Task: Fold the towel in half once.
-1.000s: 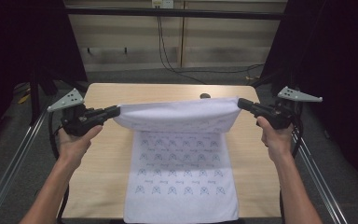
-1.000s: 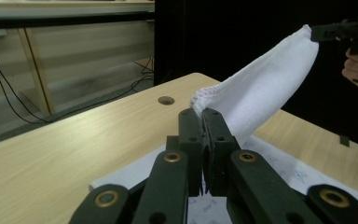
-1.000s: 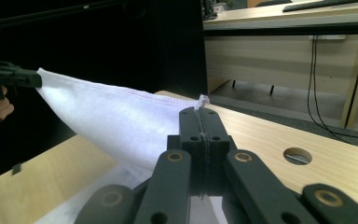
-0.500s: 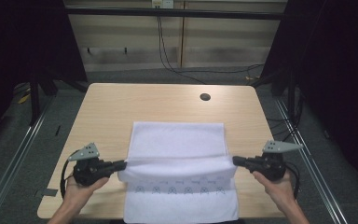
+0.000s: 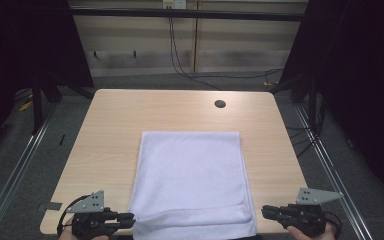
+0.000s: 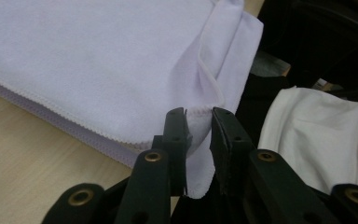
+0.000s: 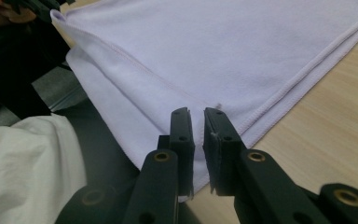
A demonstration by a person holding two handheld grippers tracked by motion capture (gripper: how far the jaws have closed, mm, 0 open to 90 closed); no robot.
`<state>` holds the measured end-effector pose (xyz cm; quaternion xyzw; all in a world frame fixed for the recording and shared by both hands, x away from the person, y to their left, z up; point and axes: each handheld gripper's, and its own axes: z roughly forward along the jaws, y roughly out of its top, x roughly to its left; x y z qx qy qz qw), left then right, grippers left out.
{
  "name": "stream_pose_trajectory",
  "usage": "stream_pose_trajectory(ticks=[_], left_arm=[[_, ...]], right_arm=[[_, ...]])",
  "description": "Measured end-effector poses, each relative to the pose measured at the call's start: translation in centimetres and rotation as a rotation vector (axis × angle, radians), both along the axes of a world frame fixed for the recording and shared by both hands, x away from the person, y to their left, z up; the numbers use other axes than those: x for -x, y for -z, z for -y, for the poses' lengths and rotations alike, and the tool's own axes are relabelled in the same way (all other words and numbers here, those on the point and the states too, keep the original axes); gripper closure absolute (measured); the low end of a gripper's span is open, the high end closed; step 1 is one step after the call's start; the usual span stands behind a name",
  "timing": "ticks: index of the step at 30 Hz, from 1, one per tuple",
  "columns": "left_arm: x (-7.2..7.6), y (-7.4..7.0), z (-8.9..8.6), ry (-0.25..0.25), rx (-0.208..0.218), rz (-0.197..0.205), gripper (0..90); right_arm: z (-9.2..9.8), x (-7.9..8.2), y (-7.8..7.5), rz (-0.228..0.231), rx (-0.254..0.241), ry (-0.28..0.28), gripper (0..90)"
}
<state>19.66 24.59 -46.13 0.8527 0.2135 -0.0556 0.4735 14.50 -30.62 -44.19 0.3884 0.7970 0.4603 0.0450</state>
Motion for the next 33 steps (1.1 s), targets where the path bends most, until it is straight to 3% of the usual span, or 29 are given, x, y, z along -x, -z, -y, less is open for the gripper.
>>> stream_pose_trajectory(ticks=[3, 6, 7, 11, 14, 15, 16, 18, 20, 23, 28, 33], left_arm=[[-0.5, 0.3, -0.3, -0.014, 0.017, -0.039, 73.8], [-0.8, 0.3, -0.2, -0.008, -0.001, -0.030, 75.3], [-0.9, 0.5, 0.1, -0.014, -0.012, -0.046, 75.3], [-1.7, 0.8, 0.8, -0.019, -0.001, -0.052, 72.9], [-2.4, 1.3, 1.6, -0.008, -0.028, -0.074, 69.5], [-2.4, 1.7, 1.9, -0.001, -0.056, -0.085, 69.4], [-2.4, 1.8, 2.1, 0.002, -0.066, -0.091, 69.4], [-2.0, 1.8, 2.3, 0.040, -0.082, -0.077, 73.7], [-1.7, 1.6, 2.5, 0.066, -0.086, -0.060, 78.2], [-1.5, 1.6, 2.6, 0.078, -0.095, -0.064, 81.9], [-1.5, 1.4, 2.1, 0.084, -0.063, -0.094, 81.0], [-1.9, 1.1, 1.3, 0.070, 0.022, -0.118, 75.3]], right_arm=[[-0.2, -0.4, 0.5, -0.018, -0.008, 0.002, 74.9], [-1.0, -2.6, 1.4, -0.034, 0.029, -0.003, 70.5], [-1.3, -3.4, 1.7, -0.045, 0.041, -0.003, 67.6], [-2.6, -6.5, 3.5, -0.135, 0.013, -0.061, 64.0], [-3.8, -7.1, 4.2, -0.179, 0.067, -0.082, 64.9], [-4.0, -7.1, 4.3, -0.186, 0.073, -0.090, 67.1], [-4.3, -6.8, 4.5, -0.196, 0.074, -0.117, 77.4], [-4.4, -6.0, 4.2, -0.170, 0.074, -0.145, 85.4], [-4.3, -5.2, 3.8, -0.151, 0.067, -0.153, 87.6], [-4.0, -3.5, 3.1, -0.128, 0.050, -0.178, 87.8], [-3.6, -1.4, 2.3, -0.117, 0.020, -0.223, 85.5], [-3.3, -1.3, 2.0, -0.105, 0.004, -0.203, 76.1]])
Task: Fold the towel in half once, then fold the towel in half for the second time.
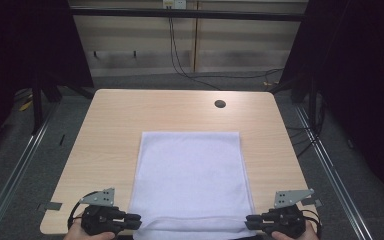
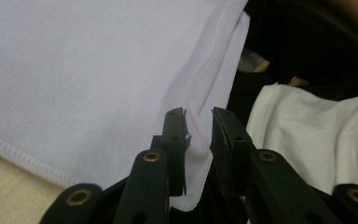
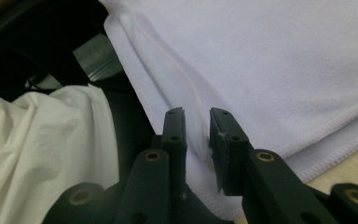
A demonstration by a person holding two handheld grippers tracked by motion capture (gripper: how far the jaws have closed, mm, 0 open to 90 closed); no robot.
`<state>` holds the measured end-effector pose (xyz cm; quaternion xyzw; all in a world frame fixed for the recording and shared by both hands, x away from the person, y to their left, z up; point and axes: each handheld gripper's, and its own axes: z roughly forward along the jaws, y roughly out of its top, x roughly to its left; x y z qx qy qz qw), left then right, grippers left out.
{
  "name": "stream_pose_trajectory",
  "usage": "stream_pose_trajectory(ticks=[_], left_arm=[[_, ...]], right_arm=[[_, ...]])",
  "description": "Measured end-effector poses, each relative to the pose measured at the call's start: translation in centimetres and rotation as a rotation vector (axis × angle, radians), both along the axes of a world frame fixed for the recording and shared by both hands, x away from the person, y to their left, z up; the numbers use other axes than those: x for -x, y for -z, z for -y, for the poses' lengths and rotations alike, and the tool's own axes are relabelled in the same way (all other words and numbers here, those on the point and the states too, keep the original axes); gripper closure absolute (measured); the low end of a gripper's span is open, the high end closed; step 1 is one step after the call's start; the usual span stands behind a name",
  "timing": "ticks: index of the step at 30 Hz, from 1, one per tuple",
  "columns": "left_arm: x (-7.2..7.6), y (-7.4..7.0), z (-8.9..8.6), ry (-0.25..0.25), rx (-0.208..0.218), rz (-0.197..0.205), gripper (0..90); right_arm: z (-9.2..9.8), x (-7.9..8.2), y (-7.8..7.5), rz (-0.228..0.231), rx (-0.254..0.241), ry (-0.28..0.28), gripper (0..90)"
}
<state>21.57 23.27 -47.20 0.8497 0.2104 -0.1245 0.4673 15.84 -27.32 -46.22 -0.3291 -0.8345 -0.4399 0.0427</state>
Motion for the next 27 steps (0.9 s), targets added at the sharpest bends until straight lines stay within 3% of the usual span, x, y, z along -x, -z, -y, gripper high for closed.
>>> stream_pose_trajectory(ticks=[3, 6, 9, 12, 13, 14, 16, 18, 20, 22, 24, 27], left_arm=[[-1.0, 0.0, 0.0, -0.046, 0.015, 0.002, 69.6], [-3.6, 0.3, 0.9, -0.090, -0.009, 0.003, 69.4], [-6.2, 0.7, 1.9, -0.133, -0.050, 0.016, 68.7], [-8.4, 0.7, 2.6, -0.175, -0.061, 0.017, 68.9], [-9.4, 0.9, 2.8, -0.197, -0.087, 0.027, 68.7], [-10.4, 1.1, 2.9, -0.234, -0.085, 0.024, 68.9], [-11.5, 1.3, 3.1, -0.258, -0.091, 0.023, 69.7], [-12.7, 1.9, 3.5, -0.278, -0.152, 0.045, 70.2], [-13.1, 2.5, 3.9, -0.280, -0.213, 0.066, 75.2], [-12.9, 2.7, 4.0, -0.274, -0.229, 0.105, 80.3], [-12.8, 2.6, 4.1, -0.280, -0.250, 0.111, 81.9], [-12.7, 2.5, 4.2, -0.284, -0.262, 0.118, 85.5]], right_arm=[[0.5, -0.5, -0.3, 0.016, -0.025, 0.053, 71.3], [0.8, -1.8, -0.5, 0.039, -0.034, 0.103, 69.8], [0.3, -5.2, 0.1, 0.034, 0.000, 0.117, 69.1], [-0.4, -8.3, 1.0, 0.041, 0.030, 0.123, 67.7], [-0.6, -9.1, 1.2, 0.037, 0.037, 0.127, 66.5], [-1.0, -10.4, 1.5, 0.038, 0.049, 0.139, 65.0], [-1.6, -12.2, 1.8, 0.029, 0.059, 0.149, 63.5], [-2.2, -13.5, 2.0, 0.048, 0.095, 0.152, 64.0], [-2.9, -14.9, 2.4, 0.055, 0.109, 0.165, 66.9], [-3.4, -15.7, 2.6, 0.073, 0.135, 0.164, 67.6], [-3.9, -16.3, 2.9, 0.081, 0.137, 0.174, 67.3], [-4.7, -16.5, 3.4, 0.096, 0.199, 0.166, 67.6]])
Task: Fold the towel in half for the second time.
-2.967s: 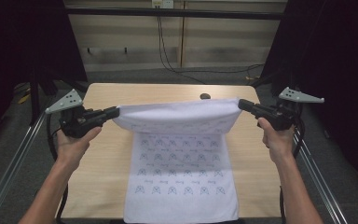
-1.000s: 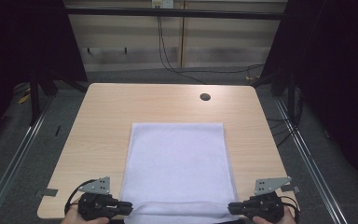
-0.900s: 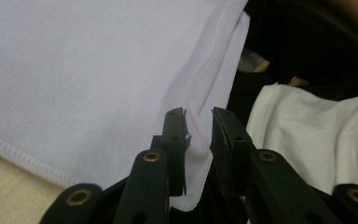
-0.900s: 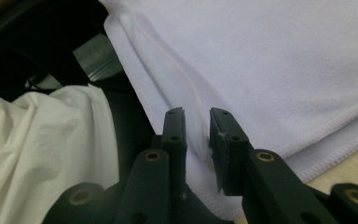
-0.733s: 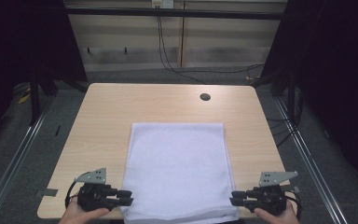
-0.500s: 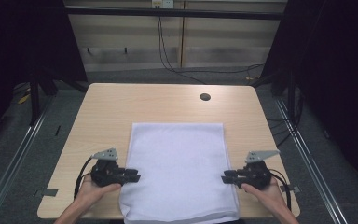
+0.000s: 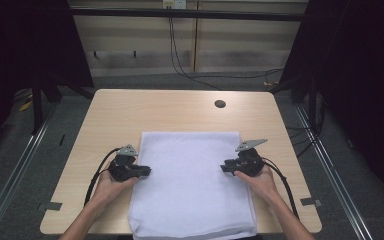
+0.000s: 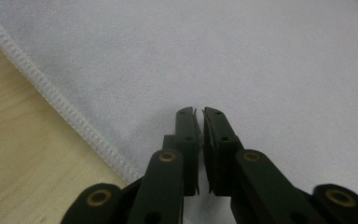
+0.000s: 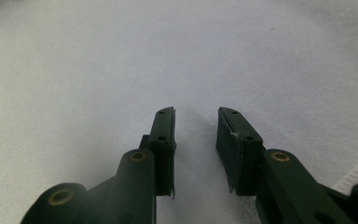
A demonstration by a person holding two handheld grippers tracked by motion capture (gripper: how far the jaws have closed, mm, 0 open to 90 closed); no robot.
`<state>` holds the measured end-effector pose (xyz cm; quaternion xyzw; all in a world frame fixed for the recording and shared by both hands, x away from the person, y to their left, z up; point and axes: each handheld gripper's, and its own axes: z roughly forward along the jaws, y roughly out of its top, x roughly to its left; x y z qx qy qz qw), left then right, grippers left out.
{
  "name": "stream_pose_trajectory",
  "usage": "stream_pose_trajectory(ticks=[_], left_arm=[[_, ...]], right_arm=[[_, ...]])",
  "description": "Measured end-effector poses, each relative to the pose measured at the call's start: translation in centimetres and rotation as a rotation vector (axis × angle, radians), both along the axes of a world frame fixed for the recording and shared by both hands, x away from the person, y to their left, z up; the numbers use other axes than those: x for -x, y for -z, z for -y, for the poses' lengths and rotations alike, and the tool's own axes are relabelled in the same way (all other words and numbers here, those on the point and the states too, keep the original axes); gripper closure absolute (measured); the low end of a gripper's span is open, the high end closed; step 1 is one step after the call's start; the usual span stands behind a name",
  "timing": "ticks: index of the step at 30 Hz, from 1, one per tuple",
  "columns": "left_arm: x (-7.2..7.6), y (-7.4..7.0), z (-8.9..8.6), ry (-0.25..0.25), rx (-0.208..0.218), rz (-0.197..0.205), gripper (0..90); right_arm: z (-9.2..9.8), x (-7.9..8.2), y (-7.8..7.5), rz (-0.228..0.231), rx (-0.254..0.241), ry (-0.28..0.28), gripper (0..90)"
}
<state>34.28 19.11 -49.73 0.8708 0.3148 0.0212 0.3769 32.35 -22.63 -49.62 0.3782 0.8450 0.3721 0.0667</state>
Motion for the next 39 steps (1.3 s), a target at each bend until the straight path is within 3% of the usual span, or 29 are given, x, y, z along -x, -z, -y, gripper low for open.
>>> stream_pose_trajectory(ticks=[2, 8, 11, 15, 19, 23, 26, 28, 31, 33, 35, 39], left_arm=[[0.2, 0.0, 0.0, -0.001, 0.005, 0.000, 86.2], [2.4, 0.2, -0.7, 0.044, 0.044, -0.042, 86.9], [3.7, 0.1, -0.6, 0.074, 0.038, -0.040, 86.9], [4.6, 0.1, -0.7, 0.076, 0.047, -0.054, 87.0], [6.0, 0.2, -1.3, 0.090, 0.072, -0.083, 86.9], [7.6, 0.0, -1.6, 0.104, 0.060, -0.103, 86.4], [8.7, -0.4, -1.7, 0.130, 0.056, -0.145, 78.0], [9.1, -0.7, -1.6, 0.135, 0.050, -0.141, 73.7], [7.9, -1.1, -1.6, 0.119, 0.051, -0.111, 69.4], [6.2, -1.5, -1.9, 0.076, 0.076, -0.078, 68.2], [4.1, -2.0, -2.4, 0.025, 0.091, -0.042, 68.2], [1.1, -2.3, -3.0, -0.038, 0.130, -0.015, 68.8]], right_arm=[[-0.1, 0.2, 0.2, 0.009, 0.012, -0.004, 67.5], [0.2, 1.7, 0.1, -0.049, -0.016, -0.025, 67.5], [0.1, 3.1, -0.1, -0.058, 0.003, -0.040, 67.9], [-0.4, 4.4, -0.4, -0.043, 0.040, -0.051, 67.5], [-0.2, 5.3, -0.3, -0.081, 0.000, -0.069, 67.6], [-0.2, 7.0, -0.3, -0.102, -0.016, -0.094, 67.6], [-0.3, 8.5, -0.5, -0.112, -0.010, -0.113, 67.3], [-0.4, 9.0, -0.7, -0.109, -0.002, -0.126, 65.0], [0.4, 8.6, -1.6, -0.053, -0.024, -0.082, 64.3], [1.6, 7.2, -2.3, -0.008, -0.059, -0.028, 64.9], [3.0, 5.1, -2.9, 0.030, -0.037, 0.028, 65.0], [4.8, 1.2, -2.5, 0.022, -0.057, 0.098, 60.6]])
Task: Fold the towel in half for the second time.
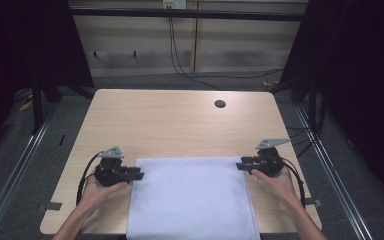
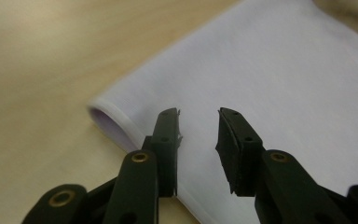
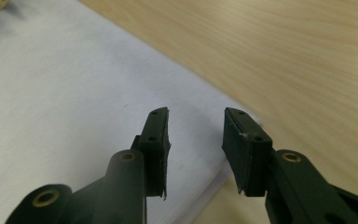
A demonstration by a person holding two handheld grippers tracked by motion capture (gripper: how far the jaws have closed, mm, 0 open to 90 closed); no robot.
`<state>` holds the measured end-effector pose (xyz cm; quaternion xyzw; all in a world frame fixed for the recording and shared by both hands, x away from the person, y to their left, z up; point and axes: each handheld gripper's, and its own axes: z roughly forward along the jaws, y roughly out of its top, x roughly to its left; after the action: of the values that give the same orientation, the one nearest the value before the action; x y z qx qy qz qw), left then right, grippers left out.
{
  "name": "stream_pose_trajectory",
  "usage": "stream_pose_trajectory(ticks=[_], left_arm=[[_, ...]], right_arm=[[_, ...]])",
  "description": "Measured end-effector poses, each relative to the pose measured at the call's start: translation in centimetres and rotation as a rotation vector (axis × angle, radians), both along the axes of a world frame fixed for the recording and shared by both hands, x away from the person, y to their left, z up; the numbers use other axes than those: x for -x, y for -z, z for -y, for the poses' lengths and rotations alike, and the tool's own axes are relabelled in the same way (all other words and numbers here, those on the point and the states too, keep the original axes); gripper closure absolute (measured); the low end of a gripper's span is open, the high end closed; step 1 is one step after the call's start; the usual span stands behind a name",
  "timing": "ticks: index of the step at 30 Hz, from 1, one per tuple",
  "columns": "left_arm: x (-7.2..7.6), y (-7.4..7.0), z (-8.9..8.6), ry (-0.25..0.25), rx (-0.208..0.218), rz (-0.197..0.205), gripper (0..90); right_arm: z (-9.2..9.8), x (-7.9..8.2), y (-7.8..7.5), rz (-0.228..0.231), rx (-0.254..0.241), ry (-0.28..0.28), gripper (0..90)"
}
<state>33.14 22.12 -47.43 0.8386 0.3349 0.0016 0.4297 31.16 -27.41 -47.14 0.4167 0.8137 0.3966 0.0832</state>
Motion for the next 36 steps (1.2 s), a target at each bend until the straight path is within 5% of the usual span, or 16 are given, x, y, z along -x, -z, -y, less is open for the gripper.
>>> stream_pose_trajectory(ticks=[6, 9, 17, 24, 28, 34, 36], left_arm=[[-3.0, 0.5, 0.3, -0.061, -0.012, 0.037, 66.4], [-3.7, 0.9, 0.3, -0.058, -0.019, 0.012, 63.3], [-4.2, 2.3, -0.2, -0.041, -0.026, -0.037, 55.4], [-3.5, 2.4, 0.3, -0.053, -0.116, 0.012, 50.6], [-3.9, 2.5, -0.1, -0.088, -0.116, 0.023, 45.9], [-4.2, 2.6, 0.6, -0.029, -0.107, 0.036, 49.4], [-4.2, 2.6, 1.2, 0.022, -0.107, 0.027, 57.4]], right_arm=[[0.1, -3.1, 1.3, -0.014, 0.007, 0.032, 53.3], [0.2, -3.9, 1.8, -0.006, -0.009, 0.039, 52.6], [0.1, -4.0, 3.1, -0.058, 0.007, -0.005, 61.7], [0.1, -3.4, 2.9, -0.084, 0.013, -0.013, 72.0], [0.2, -3.1, 2.9, -0.097, 0.020, -0.021, 78.7], [0.0, -3.0, 2.8, -0.102, 0.025, -0.025, 84.7], [0.1, -3.1, 2.8, -0.111, 0.022, -0.019, 85.1]])
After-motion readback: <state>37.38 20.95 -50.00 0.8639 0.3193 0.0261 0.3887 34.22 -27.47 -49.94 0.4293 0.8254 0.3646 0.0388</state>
